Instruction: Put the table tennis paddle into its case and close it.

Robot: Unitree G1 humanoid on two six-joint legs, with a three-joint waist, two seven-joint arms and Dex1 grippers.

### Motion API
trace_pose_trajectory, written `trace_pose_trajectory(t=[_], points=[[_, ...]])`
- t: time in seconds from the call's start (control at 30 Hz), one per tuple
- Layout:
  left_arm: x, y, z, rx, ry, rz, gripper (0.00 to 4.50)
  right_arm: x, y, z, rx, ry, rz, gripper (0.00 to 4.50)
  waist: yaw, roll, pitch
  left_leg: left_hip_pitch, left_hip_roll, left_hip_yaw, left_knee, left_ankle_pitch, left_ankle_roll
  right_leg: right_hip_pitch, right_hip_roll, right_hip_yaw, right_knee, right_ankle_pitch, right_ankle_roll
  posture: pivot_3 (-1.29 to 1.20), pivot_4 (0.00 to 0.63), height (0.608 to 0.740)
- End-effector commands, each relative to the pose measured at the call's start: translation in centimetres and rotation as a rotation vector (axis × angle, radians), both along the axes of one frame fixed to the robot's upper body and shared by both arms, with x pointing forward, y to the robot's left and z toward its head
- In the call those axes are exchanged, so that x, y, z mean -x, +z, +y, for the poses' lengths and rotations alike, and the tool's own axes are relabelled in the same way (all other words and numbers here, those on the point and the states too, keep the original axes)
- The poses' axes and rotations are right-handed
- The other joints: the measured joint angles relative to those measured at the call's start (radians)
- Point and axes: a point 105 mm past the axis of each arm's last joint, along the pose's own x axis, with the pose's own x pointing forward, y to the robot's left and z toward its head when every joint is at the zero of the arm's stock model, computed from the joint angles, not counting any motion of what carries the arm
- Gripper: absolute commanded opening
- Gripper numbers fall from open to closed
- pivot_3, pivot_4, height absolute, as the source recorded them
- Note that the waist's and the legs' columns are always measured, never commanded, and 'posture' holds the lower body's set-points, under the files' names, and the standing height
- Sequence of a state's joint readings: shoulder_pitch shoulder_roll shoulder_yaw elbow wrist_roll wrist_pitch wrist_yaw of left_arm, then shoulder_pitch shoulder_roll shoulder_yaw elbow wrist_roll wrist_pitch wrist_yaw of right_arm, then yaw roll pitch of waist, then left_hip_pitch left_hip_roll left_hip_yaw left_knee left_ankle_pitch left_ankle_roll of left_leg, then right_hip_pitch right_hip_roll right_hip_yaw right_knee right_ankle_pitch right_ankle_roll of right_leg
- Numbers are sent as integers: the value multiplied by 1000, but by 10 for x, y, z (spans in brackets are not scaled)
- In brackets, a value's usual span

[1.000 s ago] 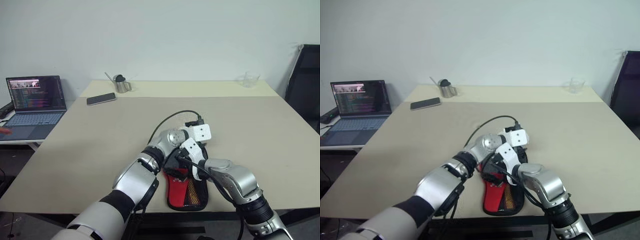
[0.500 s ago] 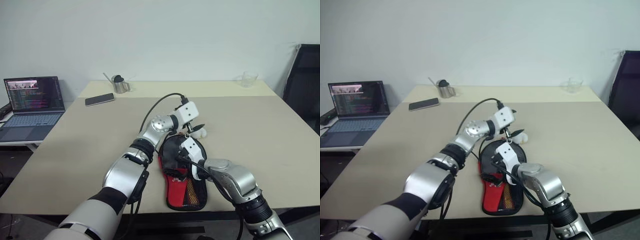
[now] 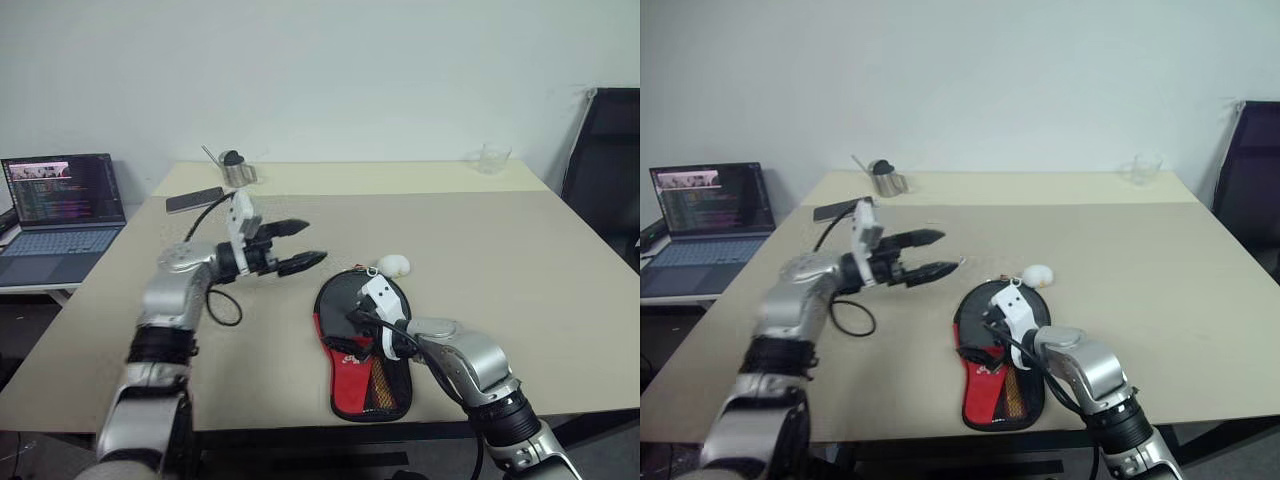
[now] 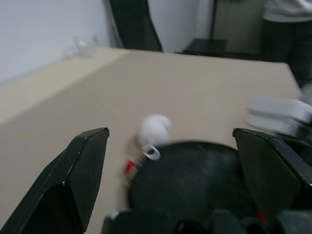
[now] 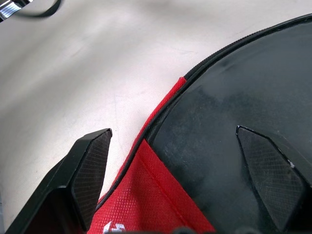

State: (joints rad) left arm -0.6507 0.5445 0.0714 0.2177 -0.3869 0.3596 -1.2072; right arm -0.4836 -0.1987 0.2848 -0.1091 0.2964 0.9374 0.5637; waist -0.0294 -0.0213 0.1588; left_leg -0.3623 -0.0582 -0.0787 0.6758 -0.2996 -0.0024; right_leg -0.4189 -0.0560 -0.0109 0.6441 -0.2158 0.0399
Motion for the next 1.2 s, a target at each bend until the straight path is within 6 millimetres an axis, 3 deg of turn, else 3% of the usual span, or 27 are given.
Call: trace_pose_trajectory(t=[0.03, 0.2, 0.33, 0.43, 0.7, 0.87, 1.0, 1.2], points=[[15, 11, -11, 0, -34, -37, 4460, 7, -29, -4, 47, -8, 109, 4500, 1, 0, 0, 0, 0, 0, 0, 0, 0, 0, 0, 0, 0, 0, 0, 0, 150, 740], [17, -27, -22, -135, 13, 0, 4460, 5, -28, -2, 58, 13, 87, 4500, 0, 0, 0, 1, 1, 0, 0, 0, 0, 0, 0, 0, 1, 0, -1, 0, 150, 740], [8, -39, -28, -135, 99, -16, 4460, -4, -20, -11, 67, -10, 40, 4500, 0, 0, 0, 1, 1, 0, 0, 0, 0, 0, 0, 0, 0, 0, -2, 0, 150, 740], [9, -46, -32, -144, 94, -17, 4460, -1, 2, -28, 85, 42, -56, 4500, 3, 1, 1, 0, 1, 0, 0, 0, 0, 0, -1, 0, 0, 0, -2, 0, 150, 740], [-1, -43, -46, -66, 94, -9, 4460, 17, 61, -106, 199, 97, -224, 4500, 27, 3, 7, -4, 0, 0, 0, 0, 0, -2, -2, -1, -3, -2, -2, 0, 150, 740], [-3, -43, -60, -64, 68, -38, 4460, 23, 85, -127, 174, 112, -253, 4500, 26, -1, 10, -5, 1, 1, -1, -2, 2, -2, -2, -1, -3, -3, -3, 0, 150, 740], [1, -35, -68, -64, 30, -64, 4460, -29, 122, -139, 27, -99, -381, 4500, 20, -2, 15, -4, 2, 3, 0, -2, 2, -2, -2, 0, -3, -2, -3, 0, 150, 740], [-6, -54, -87, -114, 60, -58, 4460, -100, 121, -137, 41, -367, -431, 4500, 26, -3, 17, -3, 2, 3, 0, -1, 1, -2, -1, 0, -1, -2, -3, 0, 150, 740]])
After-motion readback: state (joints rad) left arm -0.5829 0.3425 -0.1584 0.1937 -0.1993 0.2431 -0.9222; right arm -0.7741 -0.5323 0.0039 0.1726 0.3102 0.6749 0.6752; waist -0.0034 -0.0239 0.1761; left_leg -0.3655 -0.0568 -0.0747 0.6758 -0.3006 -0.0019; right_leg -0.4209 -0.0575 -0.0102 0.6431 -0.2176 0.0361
